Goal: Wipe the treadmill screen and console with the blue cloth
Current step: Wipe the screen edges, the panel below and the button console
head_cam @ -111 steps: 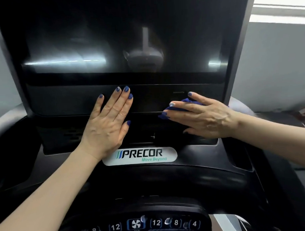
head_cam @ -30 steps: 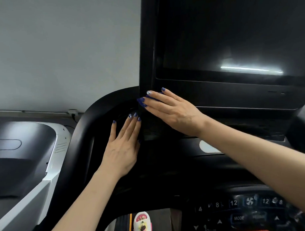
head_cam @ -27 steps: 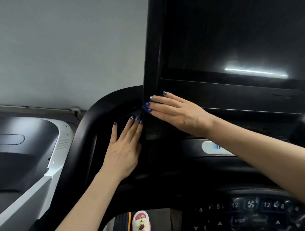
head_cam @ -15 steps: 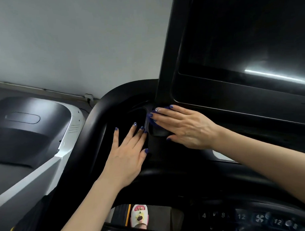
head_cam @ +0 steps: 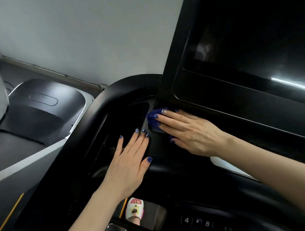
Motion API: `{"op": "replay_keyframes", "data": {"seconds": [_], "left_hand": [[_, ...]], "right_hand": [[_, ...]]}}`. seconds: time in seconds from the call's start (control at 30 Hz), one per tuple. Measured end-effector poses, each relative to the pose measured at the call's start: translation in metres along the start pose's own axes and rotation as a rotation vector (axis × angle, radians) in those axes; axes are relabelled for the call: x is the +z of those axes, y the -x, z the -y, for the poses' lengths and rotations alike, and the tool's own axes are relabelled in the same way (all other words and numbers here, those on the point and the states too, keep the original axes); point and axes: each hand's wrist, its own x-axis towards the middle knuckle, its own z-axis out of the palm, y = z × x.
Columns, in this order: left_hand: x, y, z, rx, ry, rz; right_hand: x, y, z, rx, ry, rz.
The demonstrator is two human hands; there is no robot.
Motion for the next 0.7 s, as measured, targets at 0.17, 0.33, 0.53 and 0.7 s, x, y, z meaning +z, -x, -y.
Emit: {"op": "replay_keyframes", "data": {"seconds": [0.17, 0.33, 0.53, 0.7], "left_hand": [[0.007, 0.002, -0.005, -0.030, 0.022, -0.008], [0.009, 0.002, -0.007, -0.040, 0.003, -0.017], [0.011, 0.002, -0.006, -0.043, -0.014, -0.029], [0.012, 0.004, -0.005, -0.034, -0.010, -0.019]], "right_hand": [[0.007, -0.014, 0.015, 0.072, -0.037, 0.032], [0.004, -0.018, 0.014, 0.043, -0.113, 0.038], [-0.004, -0.019, 0.021, 0.074, -0.162, 0.093], [-0.005, -0.006, 0.015, 0.064, -0.176, 0.127]]}}
